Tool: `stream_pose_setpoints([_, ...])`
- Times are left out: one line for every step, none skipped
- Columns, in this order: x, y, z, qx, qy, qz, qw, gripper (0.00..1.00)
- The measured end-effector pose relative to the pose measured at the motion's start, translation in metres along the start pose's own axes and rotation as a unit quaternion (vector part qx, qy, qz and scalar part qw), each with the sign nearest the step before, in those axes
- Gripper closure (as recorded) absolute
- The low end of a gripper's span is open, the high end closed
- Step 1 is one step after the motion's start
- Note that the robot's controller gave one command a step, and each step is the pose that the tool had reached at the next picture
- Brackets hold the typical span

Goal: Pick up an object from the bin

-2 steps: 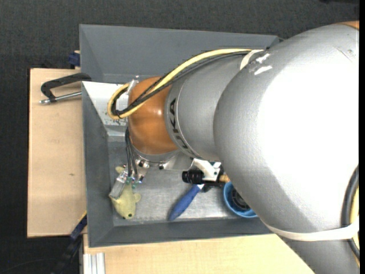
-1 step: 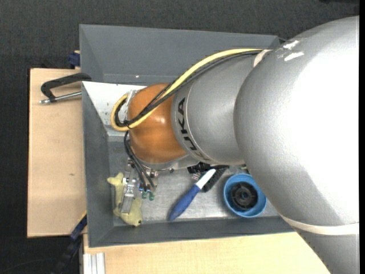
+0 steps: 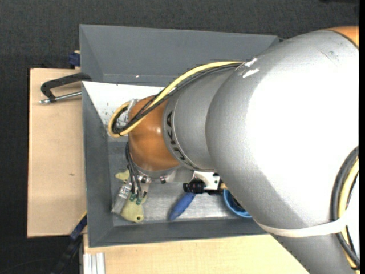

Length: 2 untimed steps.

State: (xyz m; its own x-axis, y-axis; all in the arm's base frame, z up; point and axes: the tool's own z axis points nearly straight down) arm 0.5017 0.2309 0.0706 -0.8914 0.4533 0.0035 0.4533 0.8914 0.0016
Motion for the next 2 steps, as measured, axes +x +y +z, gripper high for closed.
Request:
stream_pose_setpoints([0.0001,0.0019,-0.0015,-0.001,-0.0016,-0.001,1.0000,0.00])
stream_pose_setpoints([-0.0003,0.0016,-0.0014,-0.001,-0.0020,0.000,1.0000,1.00])
